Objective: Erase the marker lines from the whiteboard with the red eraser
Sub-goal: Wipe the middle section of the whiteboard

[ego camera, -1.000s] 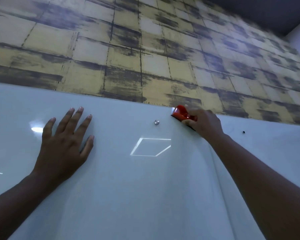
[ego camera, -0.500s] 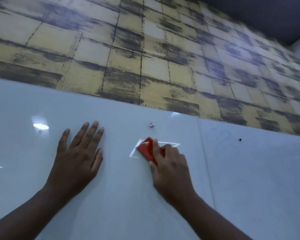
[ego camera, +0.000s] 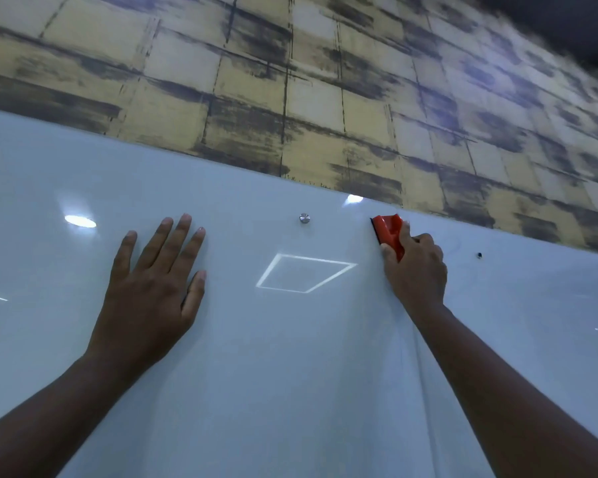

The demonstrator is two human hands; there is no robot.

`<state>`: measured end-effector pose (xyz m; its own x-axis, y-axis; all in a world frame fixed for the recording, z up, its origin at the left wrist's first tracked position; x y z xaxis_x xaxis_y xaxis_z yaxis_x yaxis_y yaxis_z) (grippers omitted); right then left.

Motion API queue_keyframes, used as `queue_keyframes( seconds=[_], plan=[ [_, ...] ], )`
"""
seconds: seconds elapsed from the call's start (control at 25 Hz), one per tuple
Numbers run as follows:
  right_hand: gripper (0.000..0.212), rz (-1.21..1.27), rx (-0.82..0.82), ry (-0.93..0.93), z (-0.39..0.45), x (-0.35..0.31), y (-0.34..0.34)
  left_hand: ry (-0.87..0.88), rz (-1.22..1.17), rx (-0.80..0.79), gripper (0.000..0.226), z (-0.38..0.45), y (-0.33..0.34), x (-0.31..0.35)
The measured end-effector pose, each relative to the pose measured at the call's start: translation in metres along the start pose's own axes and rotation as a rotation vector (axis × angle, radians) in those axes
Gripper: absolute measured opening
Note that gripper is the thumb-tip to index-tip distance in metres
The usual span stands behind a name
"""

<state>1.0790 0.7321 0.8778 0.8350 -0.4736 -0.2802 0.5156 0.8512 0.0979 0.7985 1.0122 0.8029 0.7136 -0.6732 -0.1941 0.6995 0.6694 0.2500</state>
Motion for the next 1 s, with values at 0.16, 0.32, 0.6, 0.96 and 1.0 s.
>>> queue_keyframes(
  seconds=[0.16,0.32,0.6,0.96,1.0],
  plan=[
    [0.059,0.078,0.004,0.009,-0.053,-0.012,-0.001,-0.009,-0.029,-0.011,0.065,-0.014,-0.004,0.004],
    [0.066,0.205,-0.051,-0.235,-0.153,-0.081,-0.003,-0.042,-0.034,-0.022,0.067,-0.028,-0.009,0.01],
    [0.068,0.181,-0.215,-0.231,-0.172,-0.094,-0.025,-0.033,-0.098,-0.058,0.07,-0.063,-0.024,0.012],
    [0.053,0.182,-0.078,0.399,-0.168,0.039,-0.049,-0.067,-0.136,-0.157,0.071,-0.11,-0.047,0.023],
    [0.051,0.205,-0.046,0.392,-0.181,0.035,-0.046,-0.079,-0.138,-0.166,0.072,-0.113,-0.049,0.026]
  ],
)
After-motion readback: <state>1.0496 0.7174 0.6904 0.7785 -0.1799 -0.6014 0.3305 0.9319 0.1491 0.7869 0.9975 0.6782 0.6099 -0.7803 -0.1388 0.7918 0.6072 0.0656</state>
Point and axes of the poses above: each hand's wrist, its own z-axis towards the middle knuckle, its own y-axis out of the palm, x = y × z, the point moved 4 cm from there along z, towards the middle knuckle, and after that the axes turned 8 degrees about z, right-handed, at the moved point
